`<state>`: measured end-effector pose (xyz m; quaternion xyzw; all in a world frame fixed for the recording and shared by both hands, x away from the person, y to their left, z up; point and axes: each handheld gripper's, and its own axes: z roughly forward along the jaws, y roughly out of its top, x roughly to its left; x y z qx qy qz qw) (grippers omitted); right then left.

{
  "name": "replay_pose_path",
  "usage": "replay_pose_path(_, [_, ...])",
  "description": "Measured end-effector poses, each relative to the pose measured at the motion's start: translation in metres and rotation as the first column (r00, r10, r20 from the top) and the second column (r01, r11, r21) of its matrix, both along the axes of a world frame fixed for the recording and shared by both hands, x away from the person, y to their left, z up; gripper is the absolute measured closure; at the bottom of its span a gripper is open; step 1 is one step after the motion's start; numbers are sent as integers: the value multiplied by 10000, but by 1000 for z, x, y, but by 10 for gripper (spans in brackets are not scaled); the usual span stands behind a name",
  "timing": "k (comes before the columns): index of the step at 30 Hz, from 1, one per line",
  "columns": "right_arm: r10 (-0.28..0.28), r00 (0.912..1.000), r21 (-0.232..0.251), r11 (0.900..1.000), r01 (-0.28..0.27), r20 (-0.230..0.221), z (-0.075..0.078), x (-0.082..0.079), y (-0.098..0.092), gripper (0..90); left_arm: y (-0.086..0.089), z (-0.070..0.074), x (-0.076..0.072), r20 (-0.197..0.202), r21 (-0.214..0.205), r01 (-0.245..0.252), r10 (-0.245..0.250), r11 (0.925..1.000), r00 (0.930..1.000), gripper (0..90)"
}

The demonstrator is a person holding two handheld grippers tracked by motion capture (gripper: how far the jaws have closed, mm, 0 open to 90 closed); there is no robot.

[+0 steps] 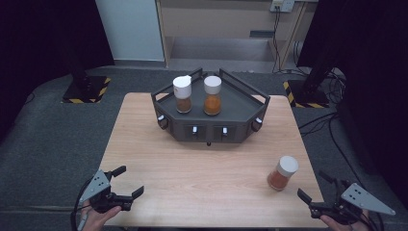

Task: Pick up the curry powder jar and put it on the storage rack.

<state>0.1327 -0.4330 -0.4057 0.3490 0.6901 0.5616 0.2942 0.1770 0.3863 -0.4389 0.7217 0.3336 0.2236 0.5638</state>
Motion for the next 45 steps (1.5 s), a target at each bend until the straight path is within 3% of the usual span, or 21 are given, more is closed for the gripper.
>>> replay_pose_path(16, [-986, 9949, 101, 9950, 989, -212, -25, -13, 7, 27, 1, 0, 0, 64, -43, 20, -20, 10000, 10000, 0])
replay_pose_path(21, [-942, 9948, 26, 9955, 943, -393, -29, -13, 7, 27, 1, 0, -1, 78, -30, 18, -18, 10000, 10000, 0])
replay_pose_path(37, [-1396, 9895, -153, 9902, 1391, -380, -39, -20, 7, 29, 2, 0, -3, 190, -70, -15, 17, 10000, 9998, 0])
replay_pose_path(45, [-1570, 9850, -48, 9876, 1571, -715, -45, -17, 4, 29, 2, 0, -3, 235, -92, -66, 68, 9999, 9997, 0])
